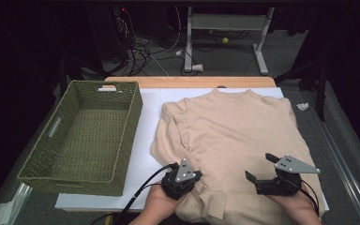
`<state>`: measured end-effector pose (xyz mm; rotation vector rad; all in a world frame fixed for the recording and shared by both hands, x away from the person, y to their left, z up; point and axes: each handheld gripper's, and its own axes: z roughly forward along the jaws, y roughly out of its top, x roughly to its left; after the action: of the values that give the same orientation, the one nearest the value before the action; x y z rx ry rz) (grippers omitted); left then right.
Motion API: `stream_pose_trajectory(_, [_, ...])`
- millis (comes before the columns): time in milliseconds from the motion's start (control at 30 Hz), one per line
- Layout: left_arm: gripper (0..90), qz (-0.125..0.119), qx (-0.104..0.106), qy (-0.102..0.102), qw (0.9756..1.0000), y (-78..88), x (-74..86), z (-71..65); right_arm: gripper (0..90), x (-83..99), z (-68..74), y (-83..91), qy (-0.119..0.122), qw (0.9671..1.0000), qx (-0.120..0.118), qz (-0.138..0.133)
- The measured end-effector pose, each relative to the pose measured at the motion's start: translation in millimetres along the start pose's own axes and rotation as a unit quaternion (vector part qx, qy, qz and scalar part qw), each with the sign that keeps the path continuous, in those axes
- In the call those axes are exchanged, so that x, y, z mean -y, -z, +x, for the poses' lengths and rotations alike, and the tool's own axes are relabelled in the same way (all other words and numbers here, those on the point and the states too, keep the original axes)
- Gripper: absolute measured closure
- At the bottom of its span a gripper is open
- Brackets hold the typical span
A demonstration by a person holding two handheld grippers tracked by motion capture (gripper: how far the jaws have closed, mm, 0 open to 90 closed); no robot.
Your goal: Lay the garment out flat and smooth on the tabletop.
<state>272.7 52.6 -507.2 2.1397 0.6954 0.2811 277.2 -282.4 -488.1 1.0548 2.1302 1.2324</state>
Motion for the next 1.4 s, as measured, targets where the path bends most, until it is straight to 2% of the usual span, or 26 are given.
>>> stream_pose_trajectory(133, [83.4, -0.015, -0.004, 0.001, 0.9999, 23.7, 9.0, 3.3, 2.9, 0.3, -3.2, -0.2, -0.005, 1.0, 0.003, 0.0])
stream_pose_trajectory(167, [83.4, -0.015, -0.004, 0.001, 0.9999, 23.7, 9.0, 3.3, 2.9, 0.2, -3.2, -0.1, -0.004, 1.0, 0.004, -0.001])
stream_pose_trajectory(233, [83.3, -0.016, -0.011, 0.001, 0.9998, 34.2, 16.6, 6.3, 2.9, 0.5, -2.9, -0.2, -0.003, 1.0, 0.003, 0.0])
stream_pose_trajectory(400, [83.3, -0.007, -0.026, 0.028, 0.9992, 54.4, 38.6, 17.2, 3.2, 1.2, -1.3, -1.8, 0.003, 1.0, 0.003, 0.005])
stream_pose_trajectory(600, [83.2, 0.003, -0.043, 0.043, 0.9981, 74.6, 58.9, 16.1, 3.3, -2.2, -1.5, -5.7, 0.005, 1.0, -0.002, 0.001])
stream_pose_trajectory(700, [83.2, 0.019, -0.065, 0.043, 0.9967, 82.2, 70.8, 15.3, 3.3, -4.9, -0.7, -9.3, 0.009, 0.9999, -0.007, 0.0])
stream_pose_trajectory(800, [83.0, 0.028, -0.074, 0.06, 0.9951, 88.8, 81.1, 17.7, 3.3, -7.2, 0.1, -13.5, 0.011, 0.9999, -0.012, 0.0])
stream_pose_trajectory(833, [82.9, 0.038, -0.083, 0.06, 0.994, 90.5, 83.4, 16.6, 3.3, -7.6, 0.6, -15.2, 0.012, 0.9998, -0.013, 0.0])
stream_pose_trajectory(867, [82.8, 0.046, -0.092, 0.055, 0.9932, 91.4, 84.5, 14.7, 3.3, -8.3, 1.4, -17.2, 0.013, 0.9998, -0.015, 0.003])
stream_pose_trajectory(1033, [81.2, 0.055, -0.104, 0.055, 0.9915, 94.4, 86.6, 9.7, 3.3, -11.1, 4.1, -22.5, 0.018, 0.9996, -0.021, 0.003])
stream_pose_trajectory(1100, [77.8, 0.054, -0.103, 0.059, 0.9914, 94.7, 87.3, 10.6, 3.3, -12.0, 5.5, -24.1, 0.021, 0.9995, -0.023, 0.003])
stream_pose_trajectory(1133, [72.5, 0.055, -0.101, 0.064, 0.9913, 95.3, 87.0, 11.7, 3.3, -12.2, 6.0, -24.8, 0.021, 0.9995, -0.024, 0.005])
stream_pose_trajectory(1267, [60.6, 0.024, -0.088, 0.079, 0.9927, 99.4, 83.5, 14.7, 3.3, -12.5, 6.2, -25.6, 0.022, 0.9994, -0.025, 0.004])
stream_pose_trajectory(1400, [47.5, -0.006, -0.075, 0.052, 0.9958, 93.0, 68.7, 4.2, 3.3, -11.7, 5.9, -24.3, 0.022, 0.9995, -0.023, 0.005])
